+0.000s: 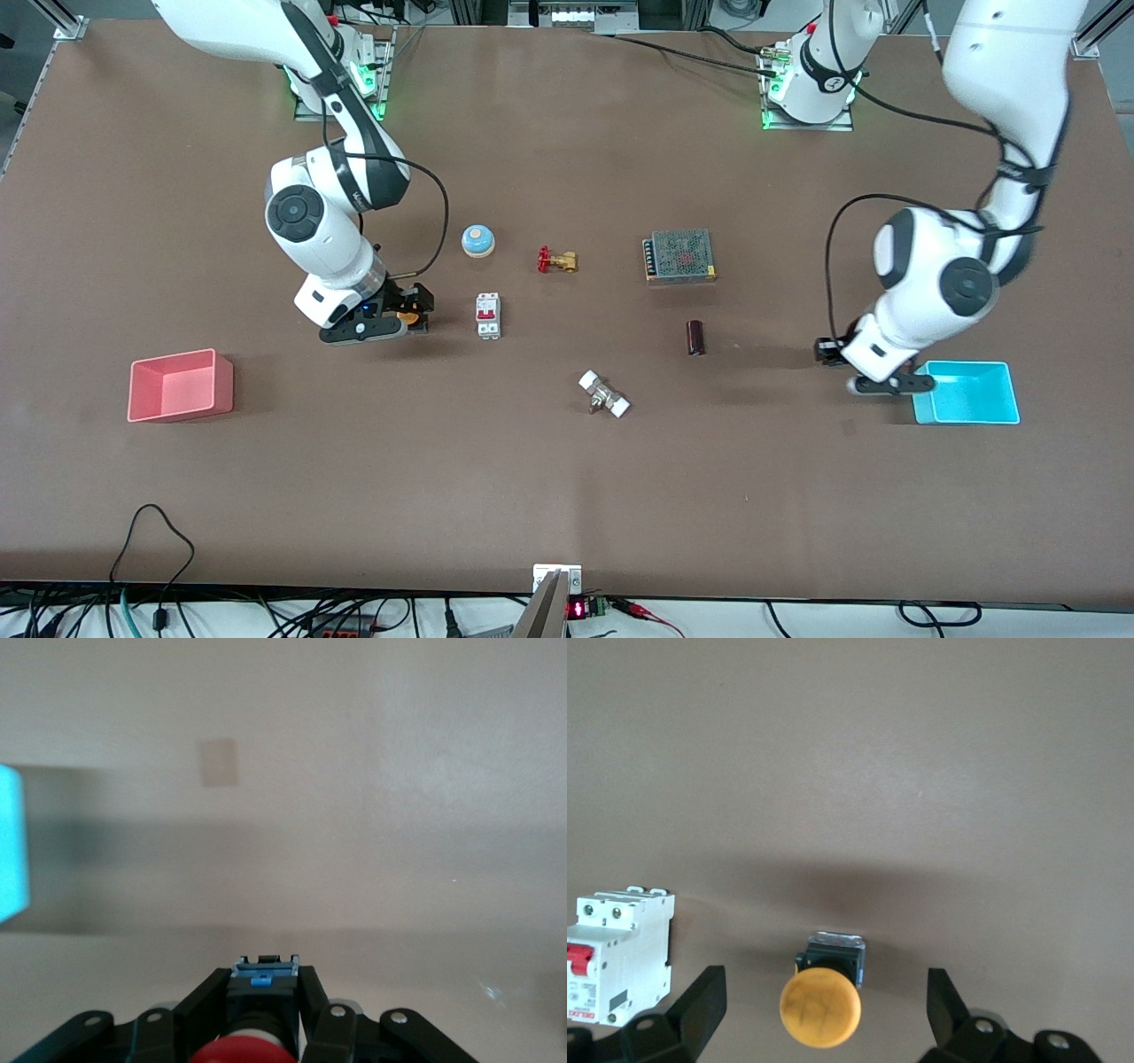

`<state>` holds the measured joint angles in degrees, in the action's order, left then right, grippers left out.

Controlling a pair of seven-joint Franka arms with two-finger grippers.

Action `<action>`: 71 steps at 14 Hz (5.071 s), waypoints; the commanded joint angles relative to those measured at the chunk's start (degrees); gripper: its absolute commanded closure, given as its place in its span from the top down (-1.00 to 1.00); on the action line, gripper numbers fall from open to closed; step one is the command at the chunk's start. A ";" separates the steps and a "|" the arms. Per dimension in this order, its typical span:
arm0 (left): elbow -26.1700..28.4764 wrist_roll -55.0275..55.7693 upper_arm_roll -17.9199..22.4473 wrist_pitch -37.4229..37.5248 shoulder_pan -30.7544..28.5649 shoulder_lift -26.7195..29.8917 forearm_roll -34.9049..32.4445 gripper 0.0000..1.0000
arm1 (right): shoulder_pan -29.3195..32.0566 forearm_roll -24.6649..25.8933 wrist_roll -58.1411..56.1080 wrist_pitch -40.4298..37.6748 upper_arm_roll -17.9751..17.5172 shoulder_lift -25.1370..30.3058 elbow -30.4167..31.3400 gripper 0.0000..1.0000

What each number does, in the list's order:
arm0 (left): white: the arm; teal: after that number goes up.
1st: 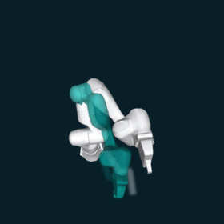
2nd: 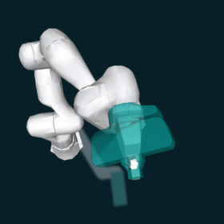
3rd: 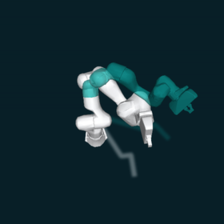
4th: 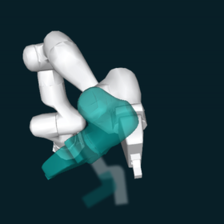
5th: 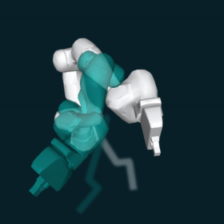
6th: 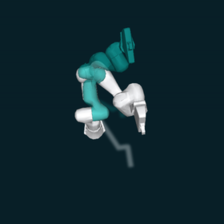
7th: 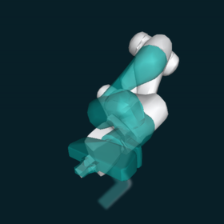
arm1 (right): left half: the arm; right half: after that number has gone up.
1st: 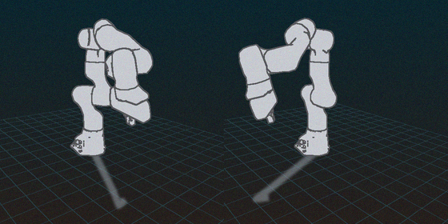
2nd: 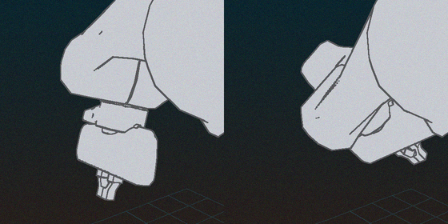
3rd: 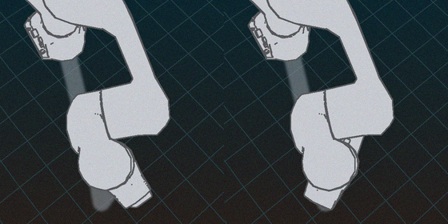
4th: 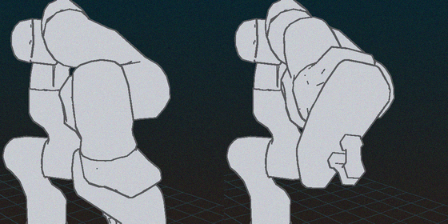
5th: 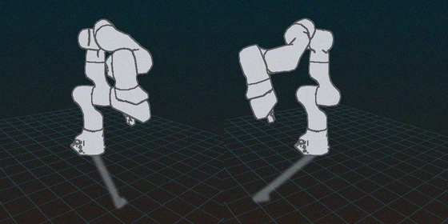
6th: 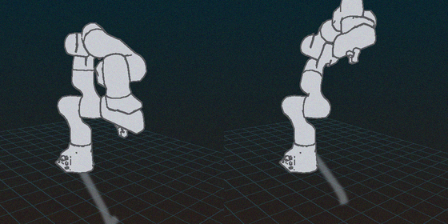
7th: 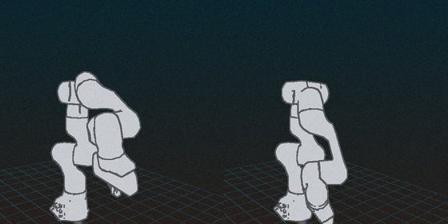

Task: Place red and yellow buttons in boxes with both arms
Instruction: 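Close the right gripper on the yellow button while the left gripper grasps the red, then carry the yellow button to the pink box while the left gripper lowers red into cyan, then open both grippers to release the buttons into the boxes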

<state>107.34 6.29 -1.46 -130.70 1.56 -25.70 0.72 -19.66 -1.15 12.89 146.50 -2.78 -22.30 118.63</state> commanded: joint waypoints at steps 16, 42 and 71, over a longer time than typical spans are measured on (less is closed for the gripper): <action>-13.56 -15.25 5.59 -5.62 -11.49 -12.70 -5.90 -0.34 | 0.41 2.90 -0.67 2.12 -0.64 -1.96 2.48 0.25; -18.01 -10.54 4.54 23.24 -5.36 1.79 -5.90 1.00 | 27.21 1.67 -41.36 -13.79 4.01 0.86 -14.04 -0.58; -21.47 -6.64 -3.02 43.95 -4.64 18.76 -2.30 1.00 | 33.64 -5.36 -49.80 -4.47 3.57 -11.10 -16.94 -0.50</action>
<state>88.54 -1.12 -4.56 -87.40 -2.72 -5.22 -2.37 13.40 -5.00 -35.22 141.37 1.40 -32.41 102.76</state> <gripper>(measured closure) 0.000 0.648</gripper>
